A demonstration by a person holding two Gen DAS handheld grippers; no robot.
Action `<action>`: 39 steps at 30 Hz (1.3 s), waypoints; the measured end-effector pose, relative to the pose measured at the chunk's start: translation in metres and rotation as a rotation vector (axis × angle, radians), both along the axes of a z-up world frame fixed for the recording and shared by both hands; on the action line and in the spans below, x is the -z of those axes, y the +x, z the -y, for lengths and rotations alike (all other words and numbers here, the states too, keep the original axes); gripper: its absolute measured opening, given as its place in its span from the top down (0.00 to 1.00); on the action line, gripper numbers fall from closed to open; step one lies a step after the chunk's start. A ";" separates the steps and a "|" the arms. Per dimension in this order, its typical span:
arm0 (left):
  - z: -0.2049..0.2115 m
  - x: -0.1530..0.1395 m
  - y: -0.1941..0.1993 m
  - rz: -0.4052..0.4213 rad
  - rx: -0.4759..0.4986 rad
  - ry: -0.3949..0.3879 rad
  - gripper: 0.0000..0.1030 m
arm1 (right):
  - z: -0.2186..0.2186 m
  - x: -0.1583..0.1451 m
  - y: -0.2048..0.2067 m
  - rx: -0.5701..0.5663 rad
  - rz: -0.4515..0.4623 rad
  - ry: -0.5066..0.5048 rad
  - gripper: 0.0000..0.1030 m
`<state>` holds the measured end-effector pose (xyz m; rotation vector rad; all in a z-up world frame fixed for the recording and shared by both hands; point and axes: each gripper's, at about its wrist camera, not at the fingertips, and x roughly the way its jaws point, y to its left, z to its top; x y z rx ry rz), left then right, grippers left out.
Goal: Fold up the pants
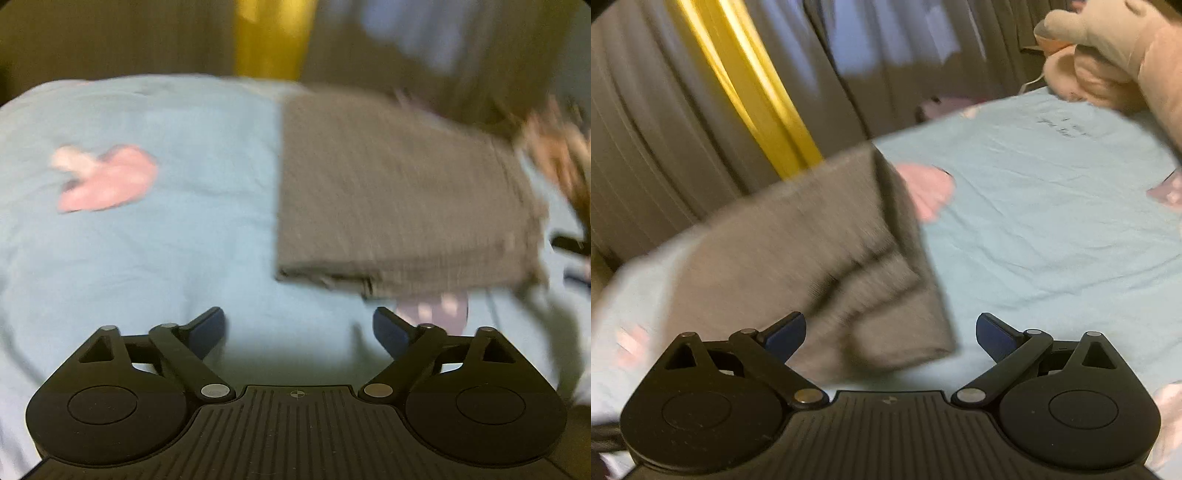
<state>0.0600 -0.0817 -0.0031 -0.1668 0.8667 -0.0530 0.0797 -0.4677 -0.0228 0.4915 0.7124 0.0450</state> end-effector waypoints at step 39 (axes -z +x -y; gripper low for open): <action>-0.032 0.009 0.001 -0.004 -0.192 -0.094 0.08 | -0.042 -0.042 0.030 0.083 0.094 -0.135 0.59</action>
